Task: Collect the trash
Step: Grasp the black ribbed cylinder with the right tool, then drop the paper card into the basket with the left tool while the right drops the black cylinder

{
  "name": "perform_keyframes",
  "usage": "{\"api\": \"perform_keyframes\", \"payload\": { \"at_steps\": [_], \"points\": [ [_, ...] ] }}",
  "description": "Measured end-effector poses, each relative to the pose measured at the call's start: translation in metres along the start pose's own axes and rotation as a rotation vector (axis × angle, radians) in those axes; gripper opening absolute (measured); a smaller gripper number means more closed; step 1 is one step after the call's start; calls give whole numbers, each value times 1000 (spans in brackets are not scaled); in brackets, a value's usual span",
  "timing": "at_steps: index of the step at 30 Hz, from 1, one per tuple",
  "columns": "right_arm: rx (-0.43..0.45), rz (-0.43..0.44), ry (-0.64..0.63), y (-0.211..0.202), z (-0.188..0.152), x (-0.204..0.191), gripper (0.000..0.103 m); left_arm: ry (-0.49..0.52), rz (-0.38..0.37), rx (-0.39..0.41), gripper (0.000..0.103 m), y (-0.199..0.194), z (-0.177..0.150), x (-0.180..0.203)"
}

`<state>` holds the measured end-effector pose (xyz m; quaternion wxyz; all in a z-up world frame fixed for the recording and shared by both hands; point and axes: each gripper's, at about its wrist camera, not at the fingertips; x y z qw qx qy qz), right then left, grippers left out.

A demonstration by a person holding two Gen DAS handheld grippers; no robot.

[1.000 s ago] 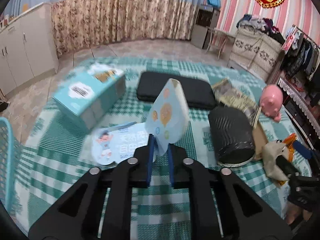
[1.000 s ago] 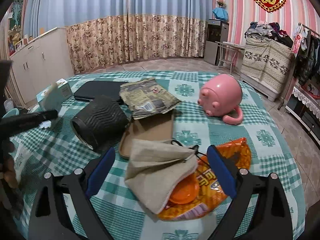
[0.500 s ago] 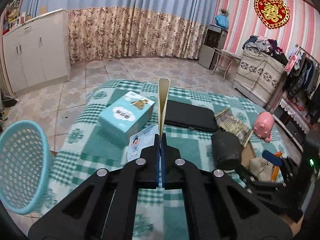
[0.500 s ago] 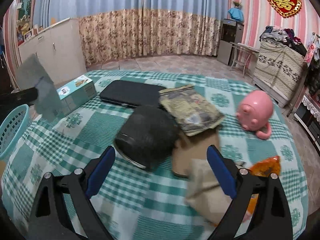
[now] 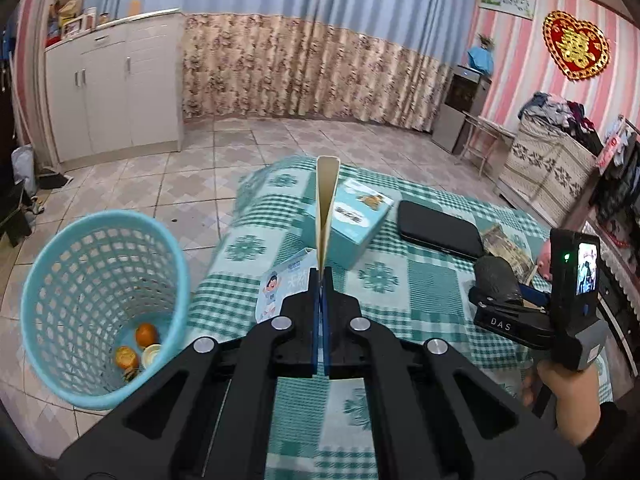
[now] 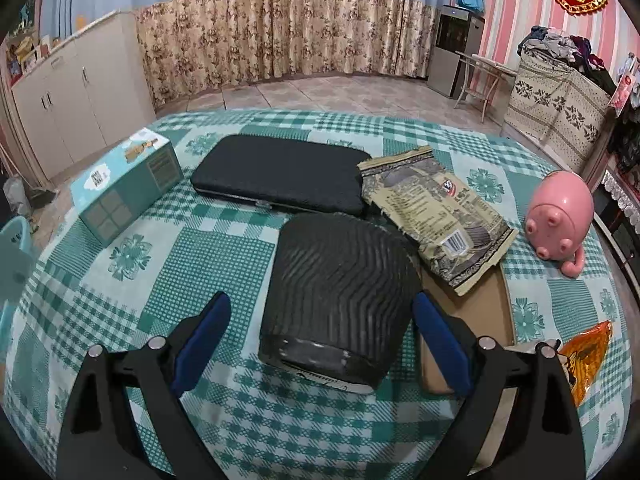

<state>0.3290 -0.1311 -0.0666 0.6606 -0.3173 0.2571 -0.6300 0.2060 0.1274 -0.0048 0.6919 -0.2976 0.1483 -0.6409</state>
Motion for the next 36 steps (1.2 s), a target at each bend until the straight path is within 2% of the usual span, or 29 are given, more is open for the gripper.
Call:
{"api": "perform_keyframes", "payload": {
  "at_steps": [3, 4, 12, 20, 26, 27, 31, 36],
  "points": [
    [-2, -5, 0, 0, -3, 0, 71, -7, 12, 8, 0, -6, 1, -8],
    [4, -1, 4, -2, -4, 1, 70, -11, 15, 10, 0, -7, 1, -11],
    [95, 29, -15, -33, -3, -4, 70, -26, 18, 31, 0, -21, 0, -24],
    [198, 144, -131, -79, 6, -56, 70, -17, 46, 84, 0, -42, 12, -42],
    [239, 228, -205, -99, 11, -103, 70, -31, 117, 107, 0, -54, 23, -86],
    [239, 248, -207, -101, 13, -112, 70, -27, 152, 106, 0, -53, 22, -97],
    [252, 304, -221, -106, 15, -144, 70, -38, 216, 91, 0, -44, 19, -132],
    [260, 356, -279, -108, 15, -186, 70, -71, 257, 66, 0, -27, 17, -175]
  ]
}}
Point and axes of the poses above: each gripper's, at about its wrist camera, not at the fingertips, and y roughly the way its jaws point, x to its right, z to its top
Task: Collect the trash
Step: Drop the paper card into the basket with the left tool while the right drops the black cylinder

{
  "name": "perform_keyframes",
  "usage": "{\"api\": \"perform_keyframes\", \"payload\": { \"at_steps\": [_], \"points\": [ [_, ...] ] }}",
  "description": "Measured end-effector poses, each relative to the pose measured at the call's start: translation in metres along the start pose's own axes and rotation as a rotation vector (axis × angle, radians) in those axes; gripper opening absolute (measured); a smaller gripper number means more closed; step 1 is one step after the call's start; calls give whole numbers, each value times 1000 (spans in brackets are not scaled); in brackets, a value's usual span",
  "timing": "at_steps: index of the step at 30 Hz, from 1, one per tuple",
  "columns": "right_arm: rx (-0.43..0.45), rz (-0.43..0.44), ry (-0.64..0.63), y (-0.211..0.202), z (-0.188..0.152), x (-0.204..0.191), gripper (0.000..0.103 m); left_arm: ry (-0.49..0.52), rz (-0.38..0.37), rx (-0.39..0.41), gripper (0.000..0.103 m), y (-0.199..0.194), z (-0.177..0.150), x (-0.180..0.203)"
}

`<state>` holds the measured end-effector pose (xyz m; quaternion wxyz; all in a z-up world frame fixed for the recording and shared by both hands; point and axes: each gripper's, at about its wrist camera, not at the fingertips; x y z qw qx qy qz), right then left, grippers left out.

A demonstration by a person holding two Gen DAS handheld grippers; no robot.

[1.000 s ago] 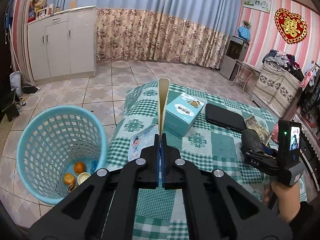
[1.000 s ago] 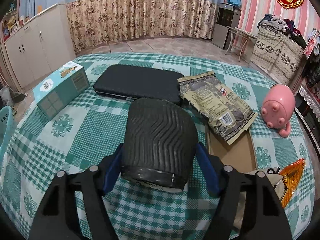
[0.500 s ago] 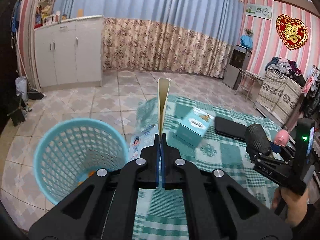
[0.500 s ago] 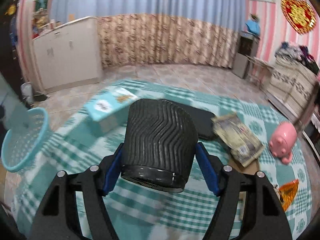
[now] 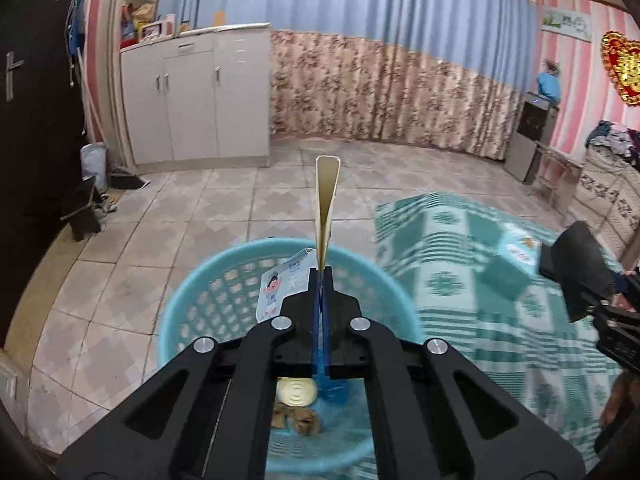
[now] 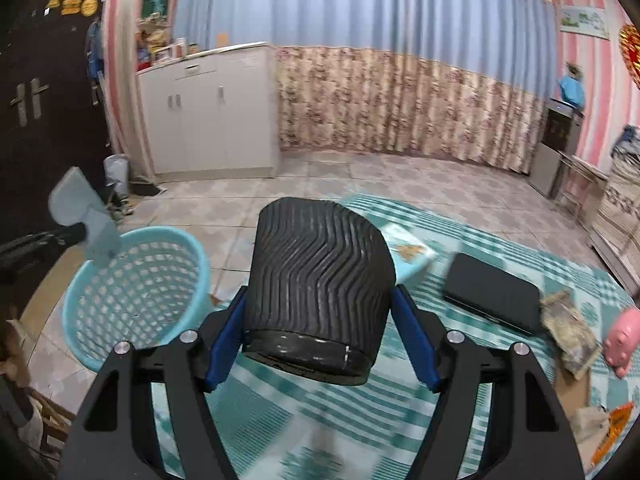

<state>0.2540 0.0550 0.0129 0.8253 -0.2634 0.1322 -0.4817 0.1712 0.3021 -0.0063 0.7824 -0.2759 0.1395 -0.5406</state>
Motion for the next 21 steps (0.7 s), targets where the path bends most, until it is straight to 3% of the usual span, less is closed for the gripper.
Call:
{"api": "perform_keyframes", "payload": {
  "at_steps": [10, 12, 14, 19, 21],
  "points": [
    [-33, 58, -66, 26, 0, -47, 70, -43, -7, -71, 4, 44, -9, -35],
    [-39, 62, -66, 30, -1, -49, 70, -45, 4, -71, 36, 44, -12, -37],
    [-43, 65, -69, 33, -2, -52, 70, -46, 31, -54, 55, 42, -13, -40],
    [-52, 70, -75, 42, -1, -63, 70, -59, 56, -34, 64, 34, -13, -51],
    [-50, 73, -81, 44, -2, -67, 70, -66, 91, -16, 76, 27, -12, -58]
  ]
}}
Point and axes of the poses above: each gripper's, at about its wrist camera, not at the fingertips, and y roughly the way its jaws point, x to its right, z to its top
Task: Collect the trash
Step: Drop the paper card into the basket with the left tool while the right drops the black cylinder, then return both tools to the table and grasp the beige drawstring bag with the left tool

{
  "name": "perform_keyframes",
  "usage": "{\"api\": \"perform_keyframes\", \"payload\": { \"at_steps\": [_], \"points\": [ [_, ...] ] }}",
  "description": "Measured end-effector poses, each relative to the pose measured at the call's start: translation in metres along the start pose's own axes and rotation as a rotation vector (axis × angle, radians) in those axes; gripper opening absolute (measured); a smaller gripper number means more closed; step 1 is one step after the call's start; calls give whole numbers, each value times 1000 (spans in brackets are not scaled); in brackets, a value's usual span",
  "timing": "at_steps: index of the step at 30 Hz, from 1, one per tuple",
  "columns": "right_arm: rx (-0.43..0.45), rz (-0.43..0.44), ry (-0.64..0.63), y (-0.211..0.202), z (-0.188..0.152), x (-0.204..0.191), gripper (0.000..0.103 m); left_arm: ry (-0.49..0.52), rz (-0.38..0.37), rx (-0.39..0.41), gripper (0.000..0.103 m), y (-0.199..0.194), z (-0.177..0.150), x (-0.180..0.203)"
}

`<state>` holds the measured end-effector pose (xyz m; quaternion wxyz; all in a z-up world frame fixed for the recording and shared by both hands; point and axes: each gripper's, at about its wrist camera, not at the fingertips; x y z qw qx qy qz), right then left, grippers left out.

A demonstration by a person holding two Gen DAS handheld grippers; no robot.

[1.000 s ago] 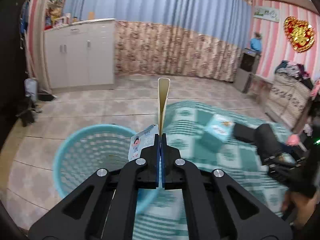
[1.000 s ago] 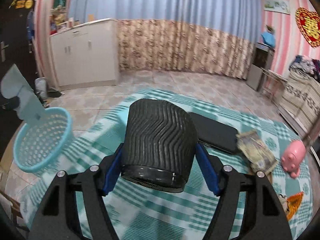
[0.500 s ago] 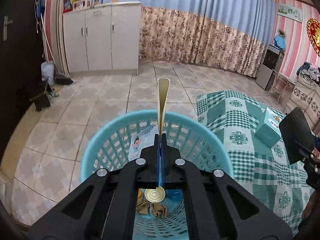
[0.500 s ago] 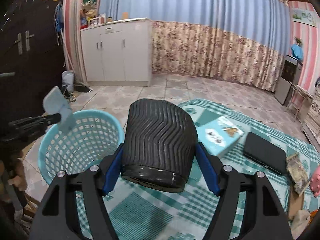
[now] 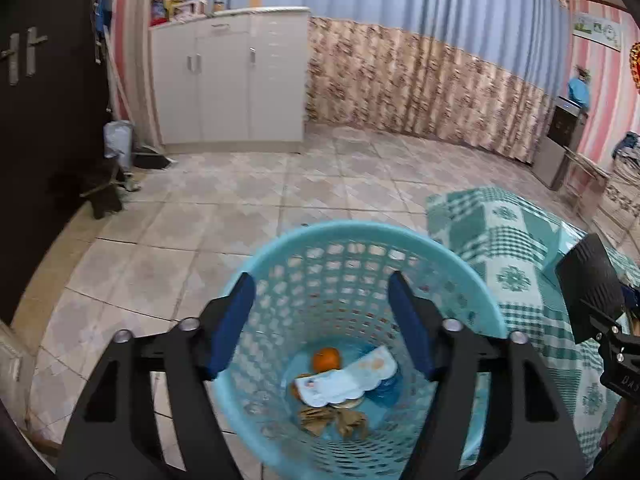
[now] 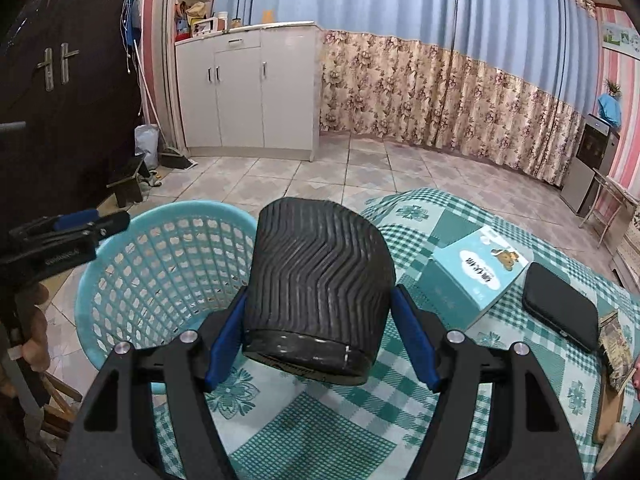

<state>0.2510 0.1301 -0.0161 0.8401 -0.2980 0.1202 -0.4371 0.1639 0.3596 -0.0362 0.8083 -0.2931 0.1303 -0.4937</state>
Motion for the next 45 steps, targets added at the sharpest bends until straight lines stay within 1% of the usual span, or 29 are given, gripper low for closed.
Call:
{"api": "perform_keyframes", "payload": {
  "at_steps": [3, 8, 10, 12, 17, 18, 19, 20, 23, 26, 31, 33, 36, 38, 39, 41, 42, 43, 45],
  "points": [
    [12, 6, -13, 2, 2, -10, 70, -30, 41, 40, 88, -13, 0, -14],
    [32, 56, 3, 14, 13, -30, 70, -22, 137, 80, 98, -31, 0, -31],
    [27, 70, 2, 23, 14, -38, 70, -16, 173, 85, 98, -35, -4, -36],
    [23, 86, 9, 31, 13, -47, 70, -18, 186, 75, 98, -36, -9, -42],
    [13, 112, 13, 44, 12, -62, 70, -83, 182, 52, 98, -35, -22, -57],
    [13, 115, 10, 45, 12, -64, 72, -90, 181, 46, 98, -34, -24, -59],
    [14, 123, 5, 46, 13, -66, 81, -97, 183, 40, 98, -33, -25, -61],
    [21, 119, 2, 44, 12, -66, 84, -104, 186, 34, 98, -32, -26, -62],
    [30, 104, -13, 40, 9, -64, 89, -125, 182, 29, 98, -33, -27, -65],
    [22, 107, 13, 34, 7, -52, 89, -132, 185, 37, 98, -38, -25, -65],
    [34, 83, 39, 14, 0, -26, 91, -100, 194, 38, 98, -47, -22, -44],
    [42, 66, 46, 5, -4, -14, 91, -91, 180, 43, 98, -52, -21, -33],
    [52, 24, 67, -18, -17, 17, 91, -82, 150, 49, 98, -58, -19, -9],
    [58, -25, 64, -36, -28, 39, 91, -69, 121, 56, 98, -62, -18, 11],
    [58, -43, 64, -41, -31, 47, 91, -58, 99, 63, 98, -64, -18, 26],
    [59, -114, 65, -63, -46, 77, 91, -34, 65, 72, 98, -67, -19, 53],
    [57, -136, 65, -69, -51, 87, 91, -14, 40, 76, 98, -69, -20, 73],
    [50, -187, 64, -81, -61, 105, 91, -3, 25, 77, 98, -69, -21, 85],
    [30, -259, 70, -98, -77, 135, 91, 18, -31, 74, 98, -71, -24, 117]
  ]
}}
Point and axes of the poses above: each gripper's, at about its wrist camera, not at the fingertips, and y roughly the way its jaws point, x to its right, z to its top
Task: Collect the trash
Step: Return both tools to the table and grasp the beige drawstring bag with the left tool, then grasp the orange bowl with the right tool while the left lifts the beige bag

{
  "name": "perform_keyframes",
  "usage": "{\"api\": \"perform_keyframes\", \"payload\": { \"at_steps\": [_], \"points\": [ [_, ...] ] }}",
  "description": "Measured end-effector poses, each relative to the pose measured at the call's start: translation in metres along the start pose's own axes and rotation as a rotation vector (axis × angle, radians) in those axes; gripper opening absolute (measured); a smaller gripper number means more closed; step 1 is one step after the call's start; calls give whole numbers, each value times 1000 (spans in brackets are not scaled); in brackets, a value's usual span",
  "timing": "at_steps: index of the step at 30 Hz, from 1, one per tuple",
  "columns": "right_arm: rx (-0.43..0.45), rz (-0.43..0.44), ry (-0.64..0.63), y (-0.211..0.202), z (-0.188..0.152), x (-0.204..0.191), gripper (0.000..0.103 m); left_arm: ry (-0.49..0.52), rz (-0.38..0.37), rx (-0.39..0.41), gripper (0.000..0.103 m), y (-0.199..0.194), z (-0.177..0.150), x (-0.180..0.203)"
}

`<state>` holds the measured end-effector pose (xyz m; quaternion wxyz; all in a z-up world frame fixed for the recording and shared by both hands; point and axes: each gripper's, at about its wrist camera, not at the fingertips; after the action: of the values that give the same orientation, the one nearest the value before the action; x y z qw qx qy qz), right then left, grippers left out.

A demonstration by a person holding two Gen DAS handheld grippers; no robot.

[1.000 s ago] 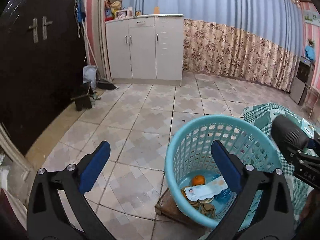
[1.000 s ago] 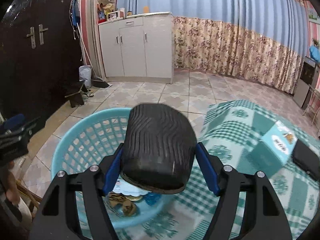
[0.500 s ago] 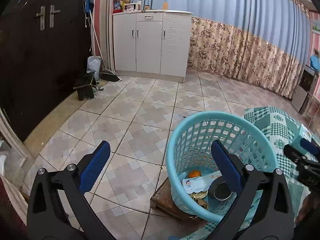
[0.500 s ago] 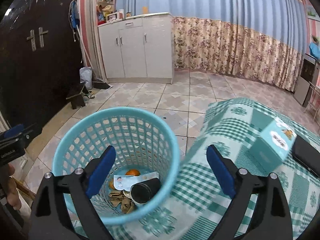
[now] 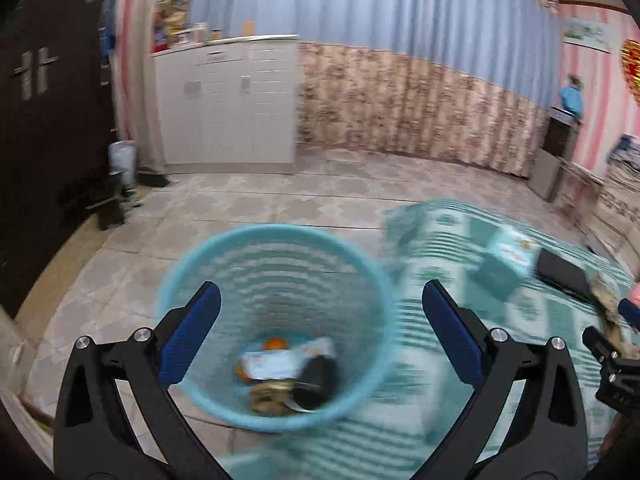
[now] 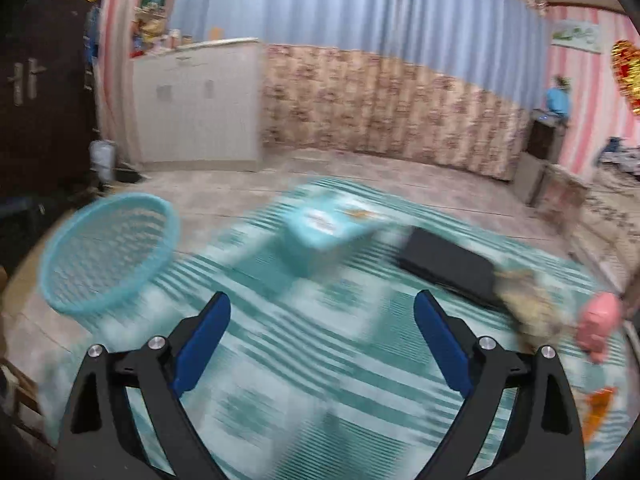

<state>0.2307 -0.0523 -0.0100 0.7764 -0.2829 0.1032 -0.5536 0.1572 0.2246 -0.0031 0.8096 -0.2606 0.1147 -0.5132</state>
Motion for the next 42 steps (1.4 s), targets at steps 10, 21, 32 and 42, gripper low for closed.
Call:
{"api": "perform_keyframes", "payload": {
  "at_steps": [10, 21, 32, 42],
  "points": [
    [-99, -289, 176, -38, -72, 168, 91, 139, -227, -84, 98, 1, -35, 142],
    [-159, -406, 348, -59, -137, 263, 91, 270, -425, -186, 98, -8, -66, 267],
    [-186, -428, 445, -64, -175, 285, 91, 414, -538, -244, 95, -9, -125, 373],
    [-201, -431, 471, -62, -181, 289, 91, 496, -703, -326, 21, -14, -145, 403]
  ]
}}
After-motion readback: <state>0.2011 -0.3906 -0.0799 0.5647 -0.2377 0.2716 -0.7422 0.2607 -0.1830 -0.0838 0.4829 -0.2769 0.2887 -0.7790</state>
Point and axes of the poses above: each gripper's, at about its wrist camera, not at the fingertips, and y roughly the way its jaws point, x to its right, z to its top
